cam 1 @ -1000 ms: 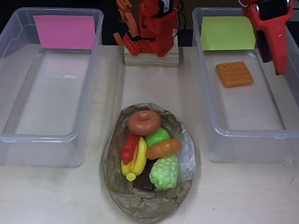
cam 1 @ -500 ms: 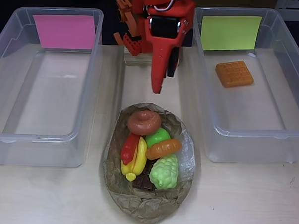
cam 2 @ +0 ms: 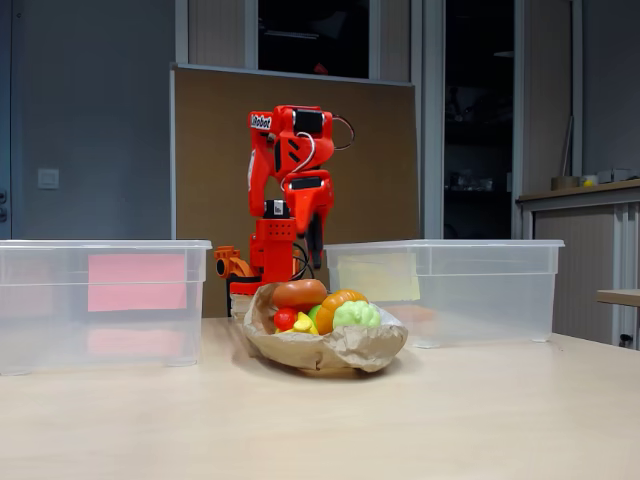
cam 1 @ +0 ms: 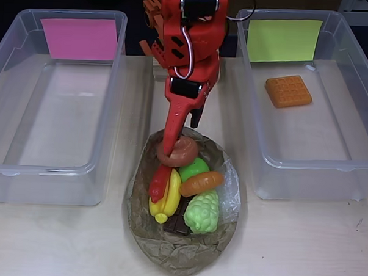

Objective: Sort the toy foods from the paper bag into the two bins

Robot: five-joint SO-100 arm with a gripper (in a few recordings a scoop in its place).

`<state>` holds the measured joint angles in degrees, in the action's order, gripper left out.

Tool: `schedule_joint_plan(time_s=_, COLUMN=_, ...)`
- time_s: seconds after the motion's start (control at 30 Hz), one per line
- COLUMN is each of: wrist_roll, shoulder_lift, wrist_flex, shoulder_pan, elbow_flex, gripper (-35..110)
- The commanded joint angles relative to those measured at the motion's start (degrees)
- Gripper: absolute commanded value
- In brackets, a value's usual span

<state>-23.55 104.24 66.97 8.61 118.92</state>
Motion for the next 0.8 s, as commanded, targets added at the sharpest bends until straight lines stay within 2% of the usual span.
schedule_joint_plan(time_s=0.0, wrist_roll=-2.02, shoulder_lift=-2.02, wrist_flex=-4.39, shoulder_pan=-0.35, elbow_flex=1.05, gripper=55)
schedule_joint_plan(time_s=0.23, wrist_roll=-11.43, shoulder_lift=-6.86, wrist_flex=-12.30, shoulder_pan=0.62, elbow_flex=3.69, gripper=53)
schedule_joint_plan(time_s=0.4, wrist_roll=-16.00, shoulder_lift=-8.26, wrist_flex=-13.97, shoulder_pan=1.93, elbow_flex=4.13, gripper=51)
schedule_joint_plan(time_s=0.77, wrist_roll=-17.75, shoulder_lift=-10.63, wrist_flex=-14.85, shoulder_pan=0.26, elbow_flex=4.13, gripper=48)
